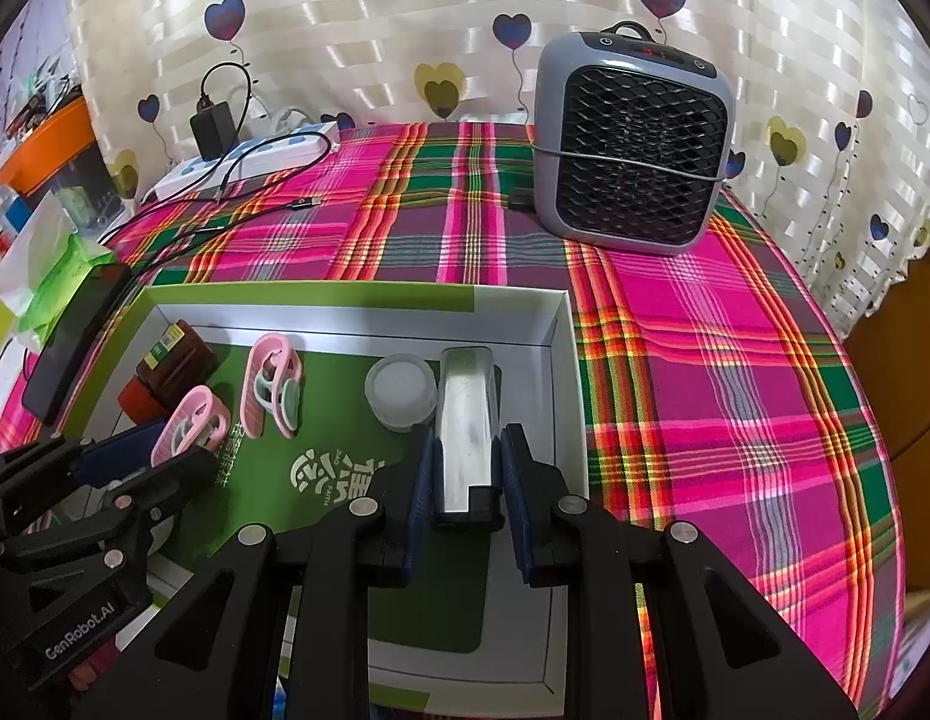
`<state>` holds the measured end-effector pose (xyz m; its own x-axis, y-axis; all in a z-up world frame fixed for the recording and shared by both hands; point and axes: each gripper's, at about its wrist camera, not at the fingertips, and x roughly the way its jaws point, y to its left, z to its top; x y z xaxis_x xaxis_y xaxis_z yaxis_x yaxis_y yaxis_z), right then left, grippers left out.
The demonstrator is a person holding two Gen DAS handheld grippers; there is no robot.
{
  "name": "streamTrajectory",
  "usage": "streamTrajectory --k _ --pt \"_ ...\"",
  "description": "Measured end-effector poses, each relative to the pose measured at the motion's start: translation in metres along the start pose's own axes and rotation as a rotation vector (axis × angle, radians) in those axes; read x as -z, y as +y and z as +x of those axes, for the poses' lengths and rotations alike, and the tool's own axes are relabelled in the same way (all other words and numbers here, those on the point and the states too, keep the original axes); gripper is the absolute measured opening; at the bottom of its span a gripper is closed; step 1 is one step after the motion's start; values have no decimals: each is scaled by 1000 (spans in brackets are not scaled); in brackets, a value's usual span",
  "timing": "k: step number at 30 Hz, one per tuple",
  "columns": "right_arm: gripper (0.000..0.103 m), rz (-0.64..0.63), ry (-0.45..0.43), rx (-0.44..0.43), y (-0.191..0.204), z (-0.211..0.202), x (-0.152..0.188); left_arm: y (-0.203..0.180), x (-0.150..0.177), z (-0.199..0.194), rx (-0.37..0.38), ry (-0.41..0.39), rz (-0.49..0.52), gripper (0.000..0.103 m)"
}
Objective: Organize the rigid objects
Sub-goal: 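Lower the pink clip and white stick into the box and open both tools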
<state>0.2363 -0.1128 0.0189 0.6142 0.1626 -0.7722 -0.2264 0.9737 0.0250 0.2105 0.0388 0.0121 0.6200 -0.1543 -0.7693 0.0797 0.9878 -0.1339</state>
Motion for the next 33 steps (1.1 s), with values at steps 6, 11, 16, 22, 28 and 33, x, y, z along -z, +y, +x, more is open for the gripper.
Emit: streamTrajectory --k 6,11,16,22,28,33 --pt "24 7 0 -8 -1 0 0 0 0 0 6 -1 -2 37" --pt "24 14 0 -13 -2 0 2 -1 1 -1 0 -1 -2 38" --pt "35 25 -9 -26 -2 -2 2 -1 1 -4 -2 -3 -3 39" --pt "42 29 -20 -32 0 -9 5 -3 4 -12 -2 -20 11 40" --pt "42 30 -33 -40 2 -18 9 -4 9 -26 -8 -41 15 40" --pt "42 27 -51 -52 6 -30 15 -5 15 -39 -8 -57 14 40"
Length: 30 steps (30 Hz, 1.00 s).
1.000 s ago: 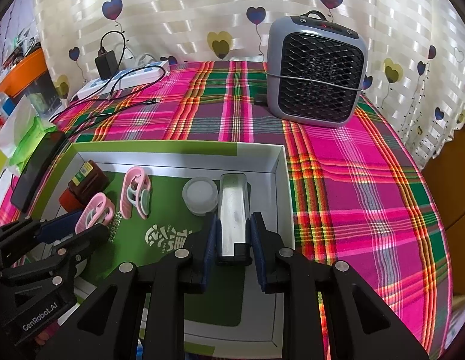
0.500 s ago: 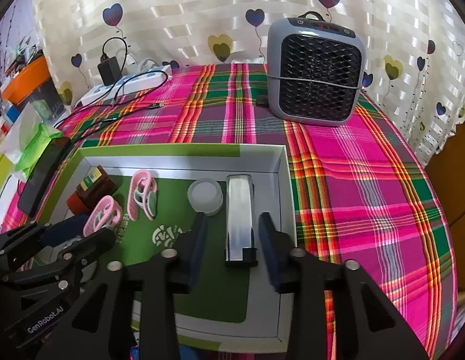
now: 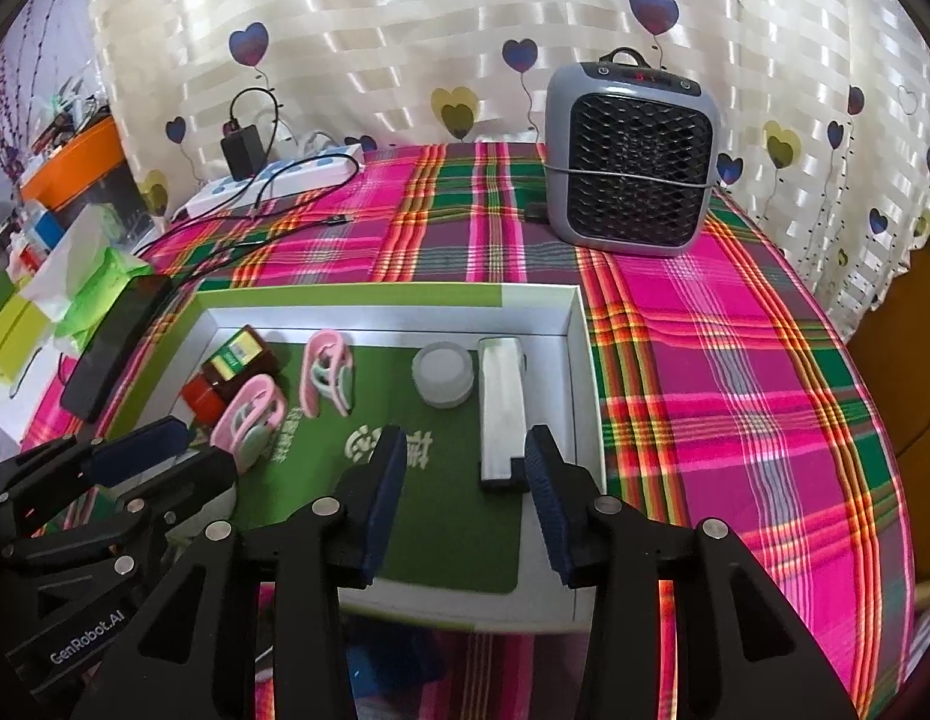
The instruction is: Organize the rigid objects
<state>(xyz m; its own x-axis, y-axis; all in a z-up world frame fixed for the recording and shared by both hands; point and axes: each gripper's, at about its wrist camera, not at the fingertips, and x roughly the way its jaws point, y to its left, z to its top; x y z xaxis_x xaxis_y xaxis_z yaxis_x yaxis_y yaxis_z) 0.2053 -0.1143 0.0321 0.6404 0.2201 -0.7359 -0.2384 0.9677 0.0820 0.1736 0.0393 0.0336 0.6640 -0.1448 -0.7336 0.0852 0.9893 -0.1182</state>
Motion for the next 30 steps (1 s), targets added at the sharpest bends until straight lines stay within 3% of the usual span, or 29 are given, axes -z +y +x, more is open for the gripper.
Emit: streamTrajectory --k 13,30 --pt "42 18 -42 -35 7 -30 18 2 18 -32 6 -40 -14 40" --pt "42 9 -38 -141 33 -60 57 42 55 -67 -10 -61 -137 40"
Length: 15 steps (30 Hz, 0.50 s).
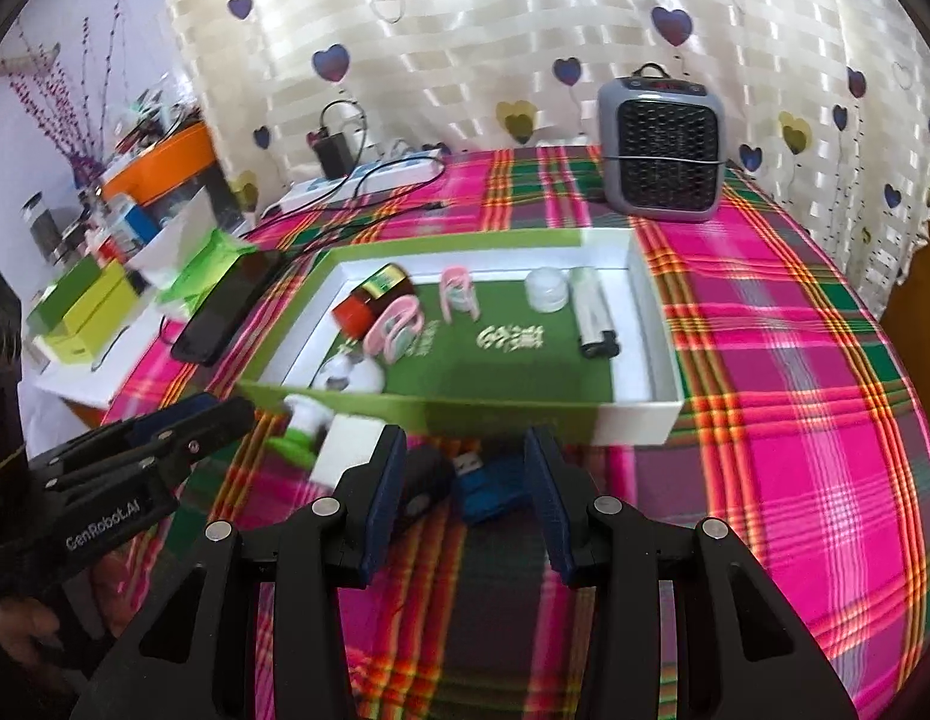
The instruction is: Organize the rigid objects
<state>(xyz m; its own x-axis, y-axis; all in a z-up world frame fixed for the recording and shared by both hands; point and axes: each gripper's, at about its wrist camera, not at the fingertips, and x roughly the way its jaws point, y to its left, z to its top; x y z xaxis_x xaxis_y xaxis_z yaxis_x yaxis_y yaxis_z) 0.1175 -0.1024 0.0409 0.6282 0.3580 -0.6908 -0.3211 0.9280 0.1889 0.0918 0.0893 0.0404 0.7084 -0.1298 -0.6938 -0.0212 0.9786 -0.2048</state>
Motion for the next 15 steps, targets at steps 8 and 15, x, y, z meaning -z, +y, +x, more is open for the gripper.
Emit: streamTrajectory --k 8,15 --pt "42 -29 24 -36 16 2 12 12 11 2 0 24 -33 40" --pt "42 -45 53 -49 27 11 17 15 14 2 5 27 -40 40"
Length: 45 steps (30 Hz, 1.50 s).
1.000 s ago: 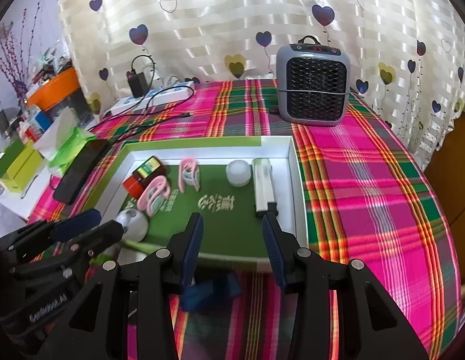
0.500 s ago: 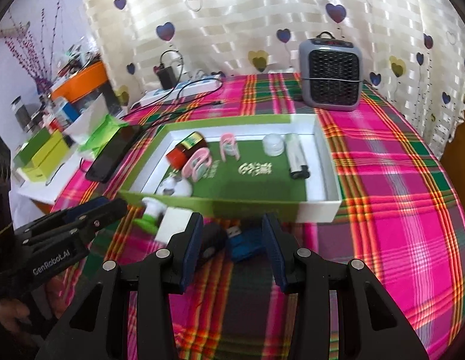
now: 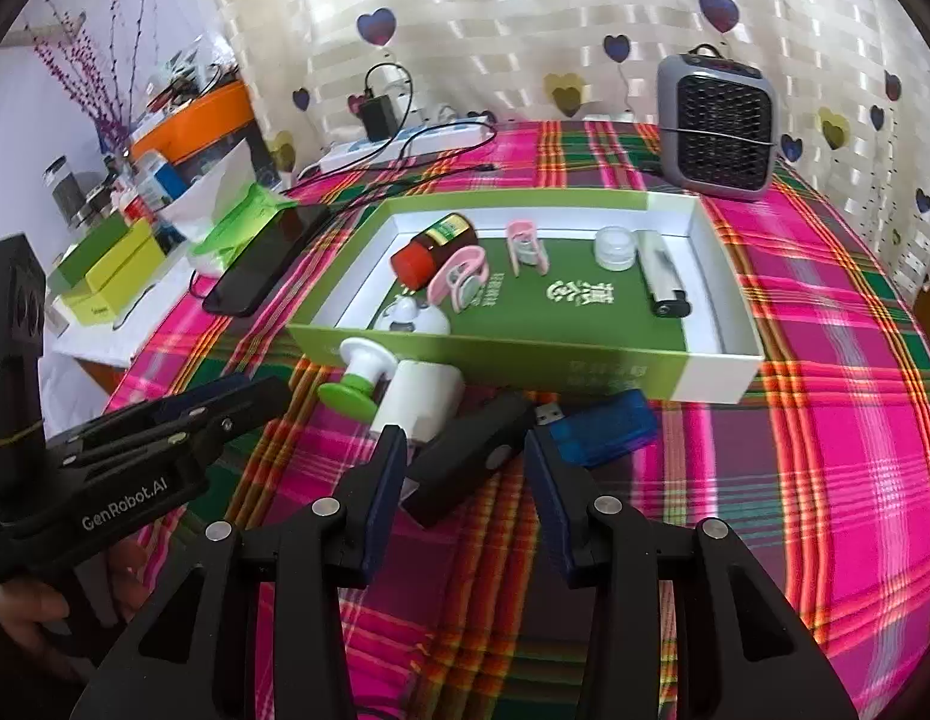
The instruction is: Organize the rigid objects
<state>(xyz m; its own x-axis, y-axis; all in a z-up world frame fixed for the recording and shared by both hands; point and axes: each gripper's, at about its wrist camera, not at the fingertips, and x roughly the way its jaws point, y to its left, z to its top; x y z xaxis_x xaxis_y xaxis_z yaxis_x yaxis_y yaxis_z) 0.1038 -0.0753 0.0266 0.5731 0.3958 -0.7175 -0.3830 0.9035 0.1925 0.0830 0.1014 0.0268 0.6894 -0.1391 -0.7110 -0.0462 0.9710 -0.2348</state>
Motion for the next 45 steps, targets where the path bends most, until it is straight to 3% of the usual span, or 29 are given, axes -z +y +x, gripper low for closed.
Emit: streamTrajectory --k 28,36,40,45 --pt "42 -15 54 74 7 13 5 -7 1 9 43 21 15 40" --pt "42 9 47 76 -1 11 6 -18 -7 16 92 42 40 40" --pt "33 -9 47 99 1 13 6 -22 -11 22 92 59 59 40" --pt "30 -38 47 131 4 14 7 -27 -12 26 81 69 81 40"
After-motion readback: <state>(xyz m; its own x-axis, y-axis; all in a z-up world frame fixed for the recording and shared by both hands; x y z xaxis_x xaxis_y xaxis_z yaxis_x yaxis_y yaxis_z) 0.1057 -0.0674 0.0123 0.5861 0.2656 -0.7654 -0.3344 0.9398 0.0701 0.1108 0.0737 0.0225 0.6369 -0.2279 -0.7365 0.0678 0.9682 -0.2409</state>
